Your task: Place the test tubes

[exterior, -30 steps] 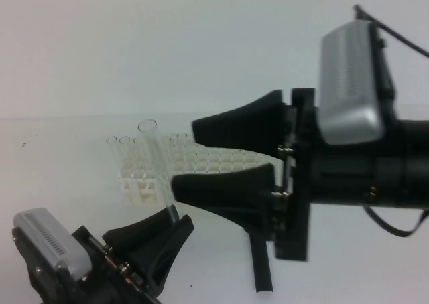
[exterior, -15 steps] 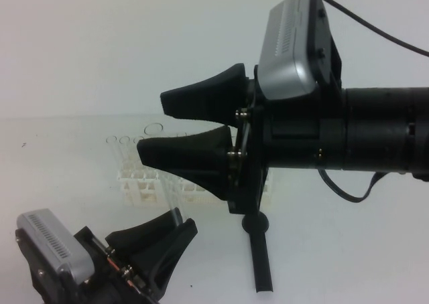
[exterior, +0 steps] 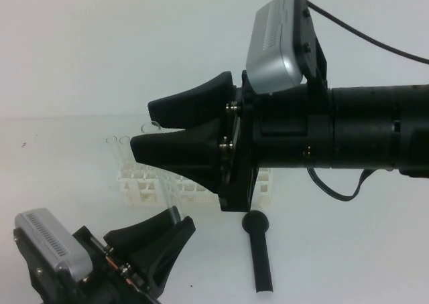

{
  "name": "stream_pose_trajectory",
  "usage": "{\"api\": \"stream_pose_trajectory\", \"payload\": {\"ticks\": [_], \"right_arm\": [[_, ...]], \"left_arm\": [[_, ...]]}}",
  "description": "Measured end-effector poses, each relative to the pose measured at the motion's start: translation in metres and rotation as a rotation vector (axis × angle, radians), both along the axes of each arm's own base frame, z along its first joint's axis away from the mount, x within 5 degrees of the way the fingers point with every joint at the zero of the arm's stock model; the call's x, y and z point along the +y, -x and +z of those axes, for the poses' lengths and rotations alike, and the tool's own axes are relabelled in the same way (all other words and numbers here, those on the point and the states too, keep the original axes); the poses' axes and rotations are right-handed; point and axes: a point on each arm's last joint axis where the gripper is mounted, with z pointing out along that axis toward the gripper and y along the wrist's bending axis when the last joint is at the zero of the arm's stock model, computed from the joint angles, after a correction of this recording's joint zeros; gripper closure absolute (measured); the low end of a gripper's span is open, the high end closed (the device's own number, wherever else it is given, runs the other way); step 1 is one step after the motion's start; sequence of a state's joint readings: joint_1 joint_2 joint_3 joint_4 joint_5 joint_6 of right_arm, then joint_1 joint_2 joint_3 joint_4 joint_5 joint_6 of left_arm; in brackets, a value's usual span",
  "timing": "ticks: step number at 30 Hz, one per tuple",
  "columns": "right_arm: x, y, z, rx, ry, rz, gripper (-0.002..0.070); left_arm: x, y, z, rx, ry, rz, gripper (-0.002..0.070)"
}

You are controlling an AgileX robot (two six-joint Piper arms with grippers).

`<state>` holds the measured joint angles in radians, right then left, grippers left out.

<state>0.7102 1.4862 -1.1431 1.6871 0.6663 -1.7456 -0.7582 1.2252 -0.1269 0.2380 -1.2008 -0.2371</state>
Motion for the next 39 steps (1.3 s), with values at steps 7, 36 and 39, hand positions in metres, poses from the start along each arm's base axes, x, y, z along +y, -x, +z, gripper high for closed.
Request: {"api": "stream_pose_trajectory", "payload": {"ticks": [7,36,39], "right_arm": [[0.006,0.007,-0.001,-0.011,0.006,0.018,0.0305],[0.015,0.006,-0.008,-0.044,0.029,0.01,0.0551],[0.016,0.008,-0.008,-0.039,0.025,0.023,0.0551]], "left_arm": [[0.0,-0.001,0.0,0.003,0.003,0.007,0.0564],[0.003,0.002,0.006,-0.004,0.036,0.002,0.042],[0.006,0.004,0.013,-0.031,0.066,0.005,0.0316]]}}
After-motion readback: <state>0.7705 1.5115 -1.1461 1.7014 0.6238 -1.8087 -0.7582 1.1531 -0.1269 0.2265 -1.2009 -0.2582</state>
